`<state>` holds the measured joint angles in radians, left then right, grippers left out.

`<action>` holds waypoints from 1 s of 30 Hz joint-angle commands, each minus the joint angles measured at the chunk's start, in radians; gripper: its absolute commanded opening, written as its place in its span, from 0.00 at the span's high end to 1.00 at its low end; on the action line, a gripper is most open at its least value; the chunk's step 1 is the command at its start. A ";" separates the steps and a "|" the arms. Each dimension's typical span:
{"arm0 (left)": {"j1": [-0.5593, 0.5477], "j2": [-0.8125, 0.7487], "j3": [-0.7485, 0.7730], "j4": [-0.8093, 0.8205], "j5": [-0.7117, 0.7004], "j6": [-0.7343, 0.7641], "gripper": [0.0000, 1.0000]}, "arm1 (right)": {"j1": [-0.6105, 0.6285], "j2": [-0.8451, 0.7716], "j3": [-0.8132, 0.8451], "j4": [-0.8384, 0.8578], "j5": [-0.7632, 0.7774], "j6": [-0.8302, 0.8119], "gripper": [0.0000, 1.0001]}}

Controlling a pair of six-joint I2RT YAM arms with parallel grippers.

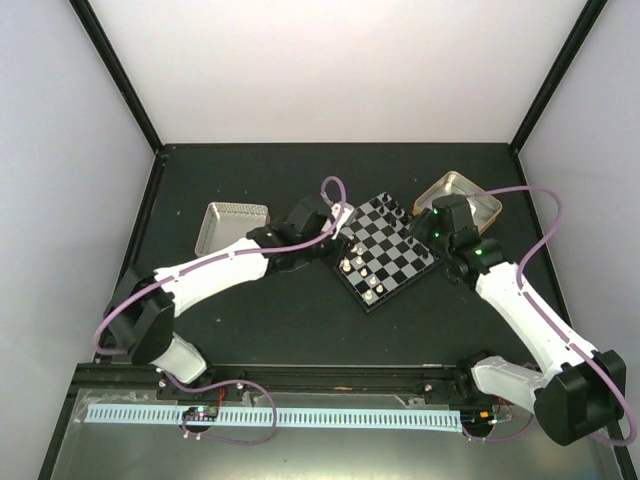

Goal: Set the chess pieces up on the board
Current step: Place the chess piece on the chessboard.

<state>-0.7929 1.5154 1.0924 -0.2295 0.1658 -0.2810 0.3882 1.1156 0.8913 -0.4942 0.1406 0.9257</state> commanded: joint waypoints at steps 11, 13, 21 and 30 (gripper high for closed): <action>-0.144 0.205 0.148 -0.224 -0.163 0.049 0.98 | -0.015 -0.010 -0.002 -0.086 0.180 -0.076 0.38; -0.150 0.228 0.147 -0.214 -0.164 0.049 0.98 | -0.015 -0.011 -0.008 -0.083 0.176 -0.076 0.38; -0.157 0.310 0.165 -0.185 -0.218 0.066 0.99 | -0.015 0.002 -0.023 -0.071 0.158 -0.073 0.38; -0.154 0.366 0.196 -0.173 -0.221 0.087 0.97 | -0.016 0.018 -0.017 -0.071 0.142 -0.077 0.38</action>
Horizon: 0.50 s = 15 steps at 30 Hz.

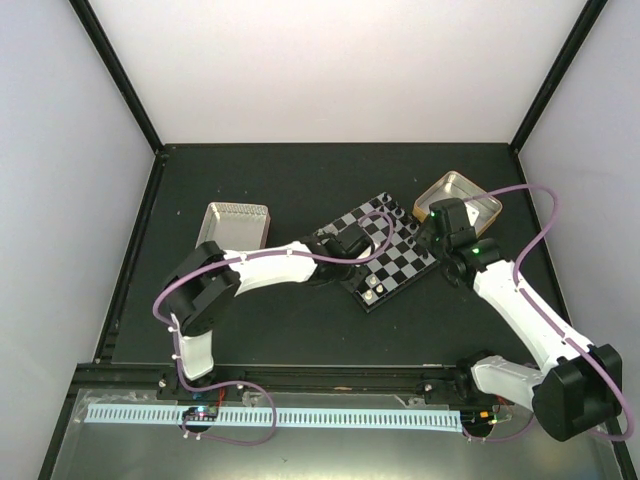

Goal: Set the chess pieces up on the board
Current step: Place the chess piece on the chessboard.

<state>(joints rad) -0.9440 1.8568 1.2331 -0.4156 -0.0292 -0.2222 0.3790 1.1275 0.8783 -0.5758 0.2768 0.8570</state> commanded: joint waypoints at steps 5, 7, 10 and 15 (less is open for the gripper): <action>-0.001 0.038 0.068 0.012 -0.026 0.034 0.97 | -0.007 0.007 -0.003 0.007 0.002 -0.009 0.38; -0.001 0.044 0.066 0.012 -0.026 0.033 0.96 | -0.008 0.007 -0.004 0.009 0.002 -0.010 0.38; -0.001 0.053 0.066 -0.001 -0.030 0.030 0.96 | -0.007 0.010 -0.003 0.010 -0.002 -0.009 0.38; -0.001 0.053 0.058 -0.017 -0.032 0.022 0.96 | -0.008 0.016 -0.002 0.011 -0.008 -0.010 0.38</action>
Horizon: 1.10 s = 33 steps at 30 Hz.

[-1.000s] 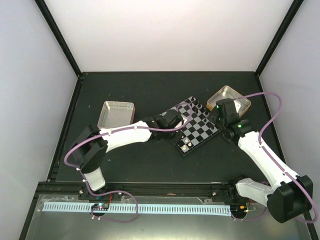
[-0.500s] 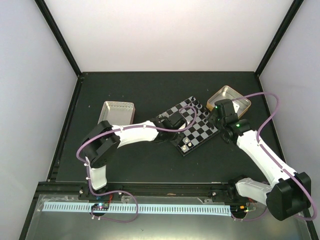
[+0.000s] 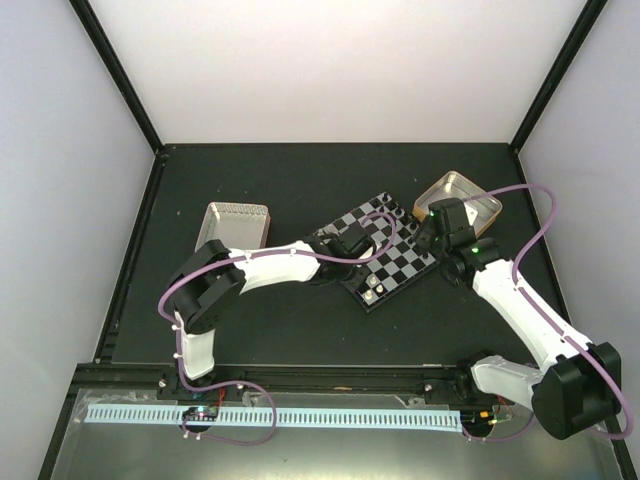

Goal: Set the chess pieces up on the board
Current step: Place the chess piece on the chessboard, then pick up the chess piece from the chessboard.

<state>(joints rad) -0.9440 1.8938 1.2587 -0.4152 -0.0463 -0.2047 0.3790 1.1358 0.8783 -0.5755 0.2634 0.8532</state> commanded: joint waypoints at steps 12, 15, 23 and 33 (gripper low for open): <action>0.001 -0.031 0.018 -0.011 -0.004 -0.011 0.79 | -0.007 0.001 0.005 0.002 -0.006 -0.005 0.38; 0.008 -0.084 0.001 0.003 0.010 -0.022 0.69 | -0.008 0.001 0.012 0.002 -0.018 -0.014 0.38; 0.047 -0.275 -0.084 0.047 0.012 -0.070 0.57 | -0.007 0.050 0.053 0.018 -0.137 -0.103 0.38; 0.194 -0.527 -0.258 0.127 -0.016 -0.237 0.49 | 0.057 0.231 0.149 0.047 -0.346 -0.261 0.46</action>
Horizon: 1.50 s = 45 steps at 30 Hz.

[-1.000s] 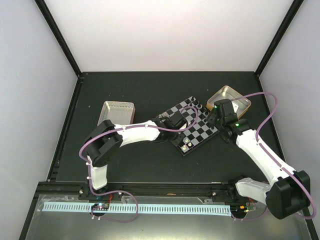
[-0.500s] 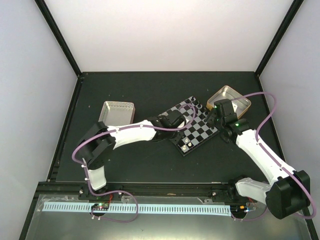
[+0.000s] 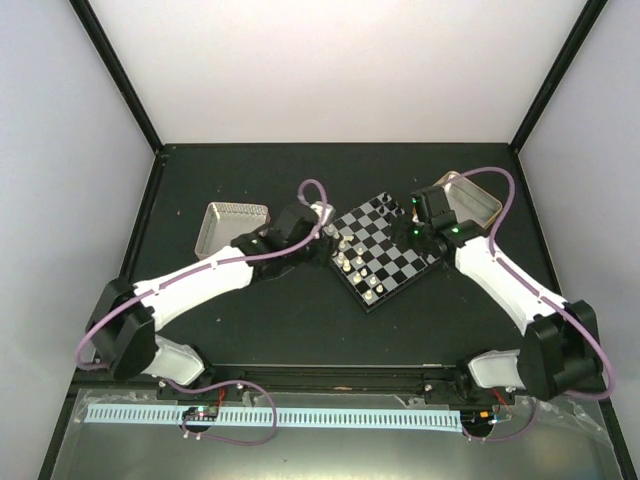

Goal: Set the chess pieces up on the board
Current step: Pick up the chess piece from the chessboard.

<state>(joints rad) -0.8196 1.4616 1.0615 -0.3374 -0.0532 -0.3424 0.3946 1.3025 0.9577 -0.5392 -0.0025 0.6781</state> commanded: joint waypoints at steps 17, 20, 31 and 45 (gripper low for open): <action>0.275 -0.282 -0.270 0.115 0.067 -0.191 0.47 | 0.207 0.627 0.525 -0.201 0.012 -0.261 0.55; 0.285 -0.277 -0.272 0.118 0.086 -0.191 0.47 | 0.210 0.674 0.553 -0.204 0.021 -0.246 0.55; 0.302 -0.262 -0.273 0.130 0.125 -0.191 0.47 | 0.213 0.771 0.636 -0.235 0.071 -0.255 0.53; 0.307 -0.239 -0.274 0.135 0.151 -0.191 0.47 | 0.213 0.809 0.662 -0.277 0.174 -0.227 0.55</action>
<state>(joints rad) -0.5228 1.2125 0.7841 -0.2298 0.0753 -0.5274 0.6018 2.0937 1.6081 -0.7761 0.0982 0.4404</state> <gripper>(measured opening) 0.530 0.456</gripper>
